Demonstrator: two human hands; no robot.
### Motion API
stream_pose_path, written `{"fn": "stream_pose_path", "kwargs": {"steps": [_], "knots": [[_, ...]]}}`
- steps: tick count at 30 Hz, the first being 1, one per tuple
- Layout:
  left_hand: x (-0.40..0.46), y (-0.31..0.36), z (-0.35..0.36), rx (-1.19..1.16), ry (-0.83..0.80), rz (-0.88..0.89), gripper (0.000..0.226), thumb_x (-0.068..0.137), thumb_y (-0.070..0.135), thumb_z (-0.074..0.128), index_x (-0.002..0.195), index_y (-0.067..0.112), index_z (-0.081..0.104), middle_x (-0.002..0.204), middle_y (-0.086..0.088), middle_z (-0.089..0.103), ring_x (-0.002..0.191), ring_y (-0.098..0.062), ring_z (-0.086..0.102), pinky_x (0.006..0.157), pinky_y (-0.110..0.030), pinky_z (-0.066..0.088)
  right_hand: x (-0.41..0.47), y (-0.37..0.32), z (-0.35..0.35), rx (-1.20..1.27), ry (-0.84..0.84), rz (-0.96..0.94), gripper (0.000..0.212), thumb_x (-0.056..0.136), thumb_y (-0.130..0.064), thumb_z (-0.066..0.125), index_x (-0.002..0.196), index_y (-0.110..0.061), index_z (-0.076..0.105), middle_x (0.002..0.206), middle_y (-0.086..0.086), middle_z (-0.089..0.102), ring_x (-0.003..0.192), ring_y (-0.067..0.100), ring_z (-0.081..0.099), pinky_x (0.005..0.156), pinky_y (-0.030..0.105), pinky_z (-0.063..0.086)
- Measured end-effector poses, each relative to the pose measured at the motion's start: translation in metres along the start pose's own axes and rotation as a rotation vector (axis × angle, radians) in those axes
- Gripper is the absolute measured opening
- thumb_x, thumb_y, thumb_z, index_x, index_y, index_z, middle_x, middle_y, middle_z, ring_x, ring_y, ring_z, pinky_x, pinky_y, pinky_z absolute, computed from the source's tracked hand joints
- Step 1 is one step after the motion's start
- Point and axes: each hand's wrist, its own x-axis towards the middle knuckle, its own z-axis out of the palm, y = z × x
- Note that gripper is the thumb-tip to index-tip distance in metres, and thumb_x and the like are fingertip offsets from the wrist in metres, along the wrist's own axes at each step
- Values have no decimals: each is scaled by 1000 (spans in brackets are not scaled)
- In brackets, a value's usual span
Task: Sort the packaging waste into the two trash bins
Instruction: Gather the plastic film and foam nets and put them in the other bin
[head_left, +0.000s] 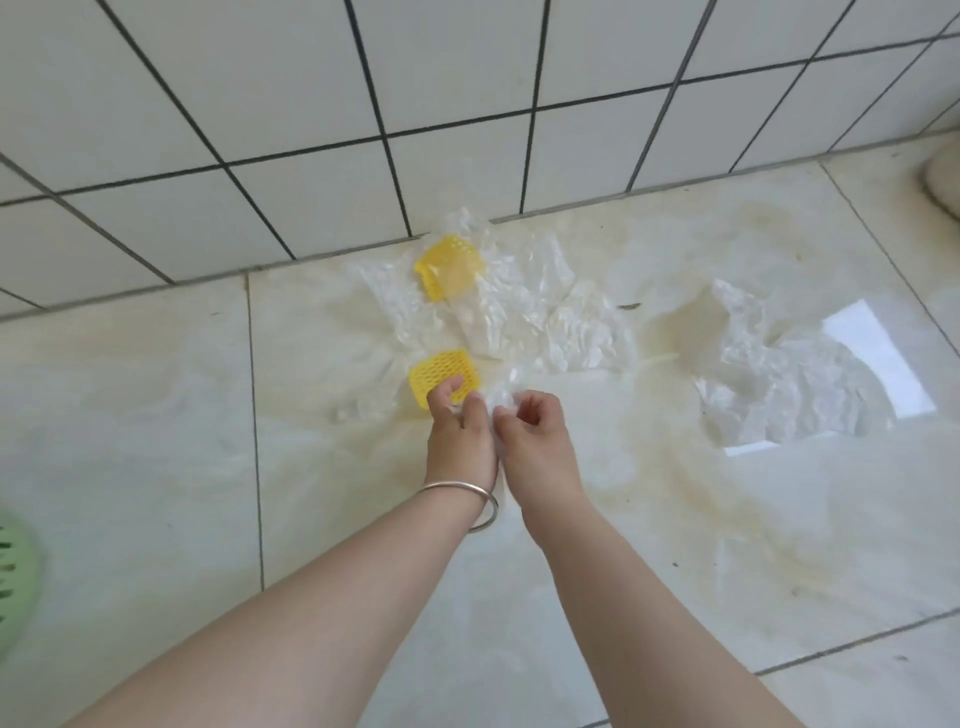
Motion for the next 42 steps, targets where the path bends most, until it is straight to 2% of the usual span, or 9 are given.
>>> {"fn": "stream_pose_path", "kwargs": {"steps": [4,8,13,15,17,22,27,35,42], "knots": [[39,4,-28,-53,5,-61,54,94,23,32,144,36,19,121,-8,56,107,-27,57,101,-39,43,30,-10,39,-196,-69,-117,63,89,-10,52,140,-38,28,137,-7,29,123,11,45,94,23,42],[62,-7,-39,72,-24,-150,60,95,20,34,149,32,10,130,-6,51,111,-25,54,97,-32,41,52,-7,58,-476,-185,-70,68,91,-9,42,149,-30,14,153,-12,11,129,10,39,90,18,29],[69,-14,-43,159,-2,-175,34,94,24,40,127,22,50,119,-13,63,109,-30,58,93,-35,44,57,5,70,-481,-212,29,46,92,-7,37,138,-15,39,139,4,41,122,19,47,97,26,38],[65,-14,-43,197,17,-193,23,95,25,39,109,16,54,114,-17,64,107,-32,58,89,-35,43,53,6,68,-440,-190,67,19,91,-7,40,101,-16,54,111,9,56,98,21,53,78,26,44],[60,-13,-42,213,32,-206,16,95,25,37,95,15,49,111,-20,64,105,-34,58,87,-36,43,45,4,63,-383,-171,85,13,92,-9,43,84,-17,48,91,4,56,78,16,50,62,21,39],[29,1,-46,226,17,-130,18,96,29,36,93,14,45,108,-17,65,102,-32,59,80,-32,40,9,-4,54,-275,-105,84,22,94,-17,49,115,-11,52,97,4,64,84,15,58,65,20,44],[-21,21,-72,182,-24,-58,21,96,31,38,87,15,48,102,-15,67,97,-31,61,75,-30,40,-51,-27,52,-251,-102,54,32,96,-18,45,127,-12,46,111,4,62,96,13,59,67,13,43],[-108,85,-157,68,23,123,32,96,35,38,72,16,47,76,-3,63,75,-21,57,64,-27,37,-164,-78,91,-266,-122,-163,27,97,-15,44,123,-10,45,111,12,62,90,15,59,65,14,43],[-169,117,-284,-110,263,265,32,98,30,37,73,11,45,64,-1,53,64,-12,51,55,-16,37,-258,-123,178,-356,-350,-414,16,96,-8,45,101,-23,42,83,-3,57,66,2,52,52,7,42]]}}
